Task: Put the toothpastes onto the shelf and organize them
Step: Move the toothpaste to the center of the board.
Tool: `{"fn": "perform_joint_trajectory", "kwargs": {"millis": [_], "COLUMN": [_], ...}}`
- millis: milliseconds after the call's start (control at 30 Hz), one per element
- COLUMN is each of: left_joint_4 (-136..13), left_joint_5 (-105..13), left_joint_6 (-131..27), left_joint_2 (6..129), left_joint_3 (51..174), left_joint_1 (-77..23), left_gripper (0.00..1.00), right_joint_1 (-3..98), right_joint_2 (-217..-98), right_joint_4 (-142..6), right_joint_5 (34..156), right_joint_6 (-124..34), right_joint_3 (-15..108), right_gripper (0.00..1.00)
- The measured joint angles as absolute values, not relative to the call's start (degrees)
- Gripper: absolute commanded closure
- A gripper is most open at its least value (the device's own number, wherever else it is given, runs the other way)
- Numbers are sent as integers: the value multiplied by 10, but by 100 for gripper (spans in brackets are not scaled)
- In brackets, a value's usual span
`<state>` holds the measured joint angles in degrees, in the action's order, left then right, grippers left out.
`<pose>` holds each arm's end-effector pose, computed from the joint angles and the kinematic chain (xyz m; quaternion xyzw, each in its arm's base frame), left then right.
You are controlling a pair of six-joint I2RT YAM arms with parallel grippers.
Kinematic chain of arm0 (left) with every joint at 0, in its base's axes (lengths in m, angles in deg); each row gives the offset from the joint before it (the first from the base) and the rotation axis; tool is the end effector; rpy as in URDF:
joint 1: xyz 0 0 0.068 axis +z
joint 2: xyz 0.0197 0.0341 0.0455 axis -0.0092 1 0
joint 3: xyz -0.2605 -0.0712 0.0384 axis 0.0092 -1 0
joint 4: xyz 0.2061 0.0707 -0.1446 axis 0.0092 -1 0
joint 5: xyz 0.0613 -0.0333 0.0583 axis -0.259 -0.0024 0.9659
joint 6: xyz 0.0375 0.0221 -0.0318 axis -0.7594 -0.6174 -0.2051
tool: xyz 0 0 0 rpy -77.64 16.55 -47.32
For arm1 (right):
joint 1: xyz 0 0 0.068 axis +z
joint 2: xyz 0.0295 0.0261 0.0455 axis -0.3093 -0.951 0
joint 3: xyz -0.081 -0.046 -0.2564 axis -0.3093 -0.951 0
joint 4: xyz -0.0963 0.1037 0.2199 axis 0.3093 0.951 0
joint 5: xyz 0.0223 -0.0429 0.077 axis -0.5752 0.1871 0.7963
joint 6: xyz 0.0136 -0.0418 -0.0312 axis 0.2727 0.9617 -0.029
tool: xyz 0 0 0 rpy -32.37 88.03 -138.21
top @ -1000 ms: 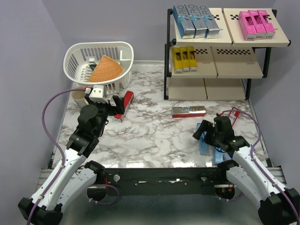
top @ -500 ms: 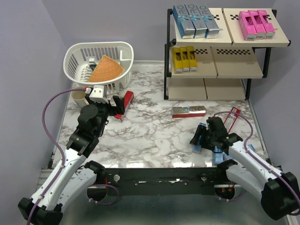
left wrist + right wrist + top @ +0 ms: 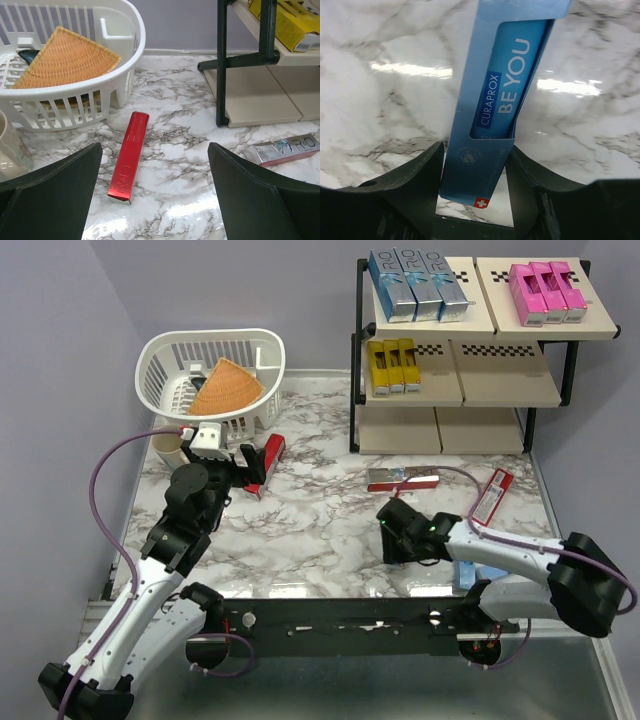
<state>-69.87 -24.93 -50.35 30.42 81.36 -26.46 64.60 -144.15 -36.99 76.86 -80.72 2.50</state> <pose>0.1521 -0.0652 0.3409 0.0041 0.7303 -0.1525 0.6659 0.1393 0.1380 0.1617 -0.0173 0.9766 0.0733 0.2012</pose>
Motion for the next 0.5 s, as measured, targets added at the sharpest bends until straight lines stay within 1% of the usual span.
{"fn": "perform_joint_trajectory", "kwargs": {"millis": [100,233,333,400,500], "left_joint_4": [-699,-699,-699,-699,-698], "left_joint_5": [-249,-249,-249,-249,-250], "left_joint_6": [-504,-504,-504,-505,-507], "left_joint_2": [304,303,303,303,303], "left_joint_3": [814,814,814,814,813], "left_joint_1": [-265,-265,-265,-265,-265], "left_gripper": [1,1,1,1,1], "right_joint_1": [723,787,799,799,801], "right_joint_2": [-1501,-1566,-1587,-1594,-1593], "right_joint_4": [-382,-415,-456,-501,-551], "right_joint_5": [749,742,743,742,741], "right_joint_6": [-791,-740,-704,-677,-659], "right_joint_3": [65,108,117,114,99], "right_gripper": [42,42,39,33,29]}}
